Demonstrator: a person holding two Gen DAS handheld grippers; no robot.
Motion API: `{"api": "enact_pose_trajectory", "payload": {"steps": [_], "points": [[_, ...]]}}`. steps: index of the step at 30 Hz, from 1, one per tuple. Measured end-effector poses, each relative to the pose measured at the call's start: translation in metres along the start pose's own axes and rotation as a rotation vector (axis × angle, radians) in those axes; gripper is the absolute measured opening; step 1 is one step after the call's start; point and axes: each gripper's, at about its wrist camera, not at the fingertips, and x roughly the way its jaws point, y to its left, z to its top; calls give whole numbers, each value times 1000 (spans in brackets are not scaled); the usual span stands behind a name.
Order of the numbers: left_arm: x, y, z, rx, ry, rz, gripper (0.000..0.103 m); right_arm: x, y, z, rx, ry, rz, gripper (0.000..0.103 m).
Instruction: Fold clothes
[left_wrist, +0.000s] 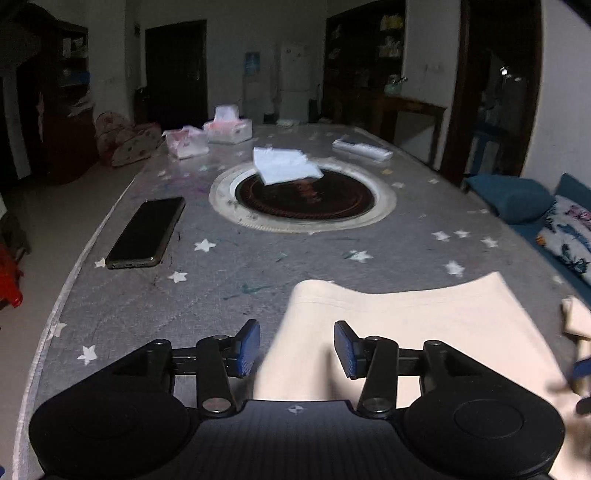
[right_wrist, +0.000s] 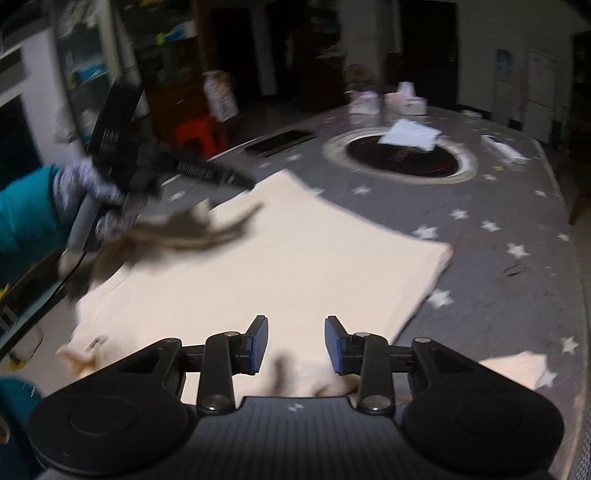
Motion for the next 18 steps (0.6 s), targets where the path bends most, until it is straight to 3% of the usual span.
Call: {"api": "enact_pose_trajectory", "payload": {"steps": [1,2,3,6,8,12,14,18], "points": [[5,-1,0,10,3,0,40,2,-7,3,20,-7,-13,33],[9,-3,0,20,5,0,14,5,-14,6,42,-13,-25,33],[12,-4,-1,24,11,-13,6,7,-21,8,63,-18,-38,33],[7,-19,-4,62,-9,-16,5,14,-40,12,115,-29,-78,33],[-7,-38,-12,134,-28,-68,5,17,-50,13,145,-35,-96,33],[-26,-65,-30,262,0,-264,11,26,-70,17,200,-52,-121,33],[-29,-65,-31,265,-6,-260,18,31,-76,20,214,-59,-128,33],[-23,-49,-23,195,-17,-195,20,39,-83,26,233,-62,-133,34]]}}
